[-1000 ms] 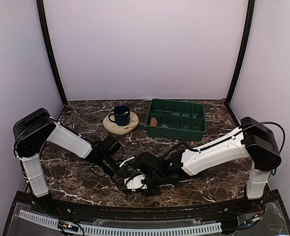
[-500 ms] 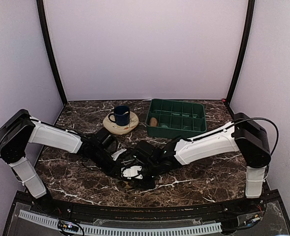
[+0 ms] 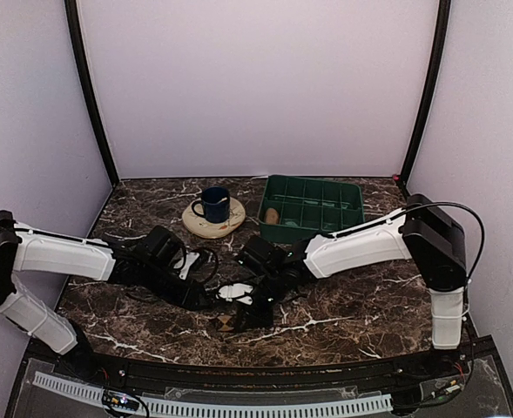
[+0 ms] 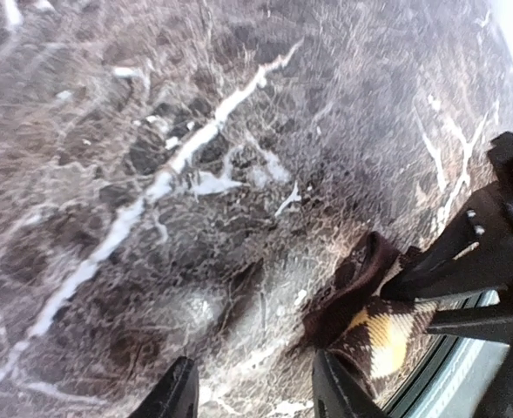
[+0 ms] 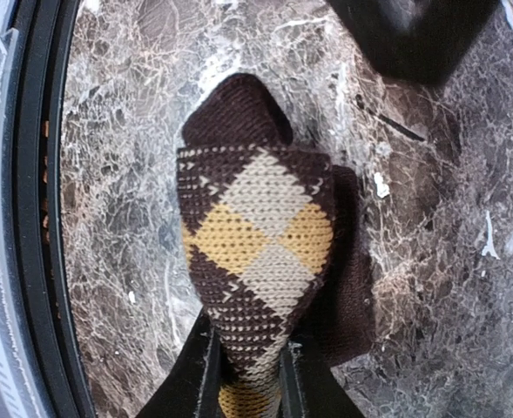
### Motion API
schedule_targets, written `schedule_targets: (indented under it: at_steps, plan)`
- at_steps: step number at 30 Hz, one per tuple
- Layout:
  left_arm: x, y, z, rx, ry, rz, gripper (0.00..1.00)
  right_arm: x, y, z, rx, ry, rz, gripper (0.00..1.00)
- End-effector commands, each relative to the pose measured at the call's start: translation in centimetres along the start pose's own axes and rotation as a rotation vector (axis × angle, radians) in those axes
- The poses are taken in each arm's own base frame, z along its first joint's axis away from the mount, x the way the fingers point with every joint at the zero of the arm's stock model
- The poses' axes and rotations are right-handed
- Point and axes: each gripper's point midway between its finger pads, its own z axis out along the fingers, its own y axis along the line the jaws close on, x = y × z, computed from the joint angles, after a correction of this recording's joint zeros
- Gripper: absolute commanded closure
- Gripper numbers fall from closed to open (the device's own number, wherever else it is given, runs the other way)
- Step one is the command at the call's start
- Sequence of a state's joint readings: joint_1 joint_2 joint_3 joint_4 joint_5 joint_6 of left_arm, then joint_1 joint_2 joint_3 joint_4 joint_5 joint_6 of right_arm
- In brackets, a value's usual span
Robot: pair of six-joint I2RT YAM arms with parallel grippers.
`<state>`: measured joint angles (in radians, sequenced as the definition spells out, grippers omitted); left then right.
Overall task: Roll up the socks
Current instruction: Roll the sock at the center of the board.
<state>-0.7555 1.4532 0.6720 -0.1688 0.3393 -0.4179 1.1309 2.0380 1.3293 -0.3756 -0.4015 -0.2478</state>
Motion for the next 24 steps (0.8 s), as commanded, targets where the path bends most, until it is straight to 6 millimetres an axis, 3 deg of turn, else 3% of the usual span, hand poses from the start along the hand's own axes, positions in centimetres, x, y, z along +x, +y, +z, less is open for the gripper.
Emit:
schedule_targets:
  at_steps: [1,5,13,19,24]
  plan:
    - [-1.5,0.3,-1.3,-0.017,-0.135,-0.009,0.53,5.7,0.8,2.3,-0.08,0.185,0.136,0.92]
    - [-1.6,0.9,-1.7,-0.04,-0.177,-0.021,0.53,5.8,0.9,2.2,-0.134,0.159,0.192,1.0]
    - [-2.3,1.1,-2.2,-0.052,-0.236,-0.034,0.53,3.9,1.5,0.6,-0.261,0.041,0.326,1.0]
    - [-3.6,1.2,-3.5,-0.083,-0.306,-0.03,0.53,0.4,1.2,-1.9,-0.348,-0.105,0.441,1.0]
    - [-4.5,1.3,-4.5,-0.108,-0.353,-0.024,0.53,-3.8,-0.7,-4.7,-0.37,-0.284,0.56,1.0]
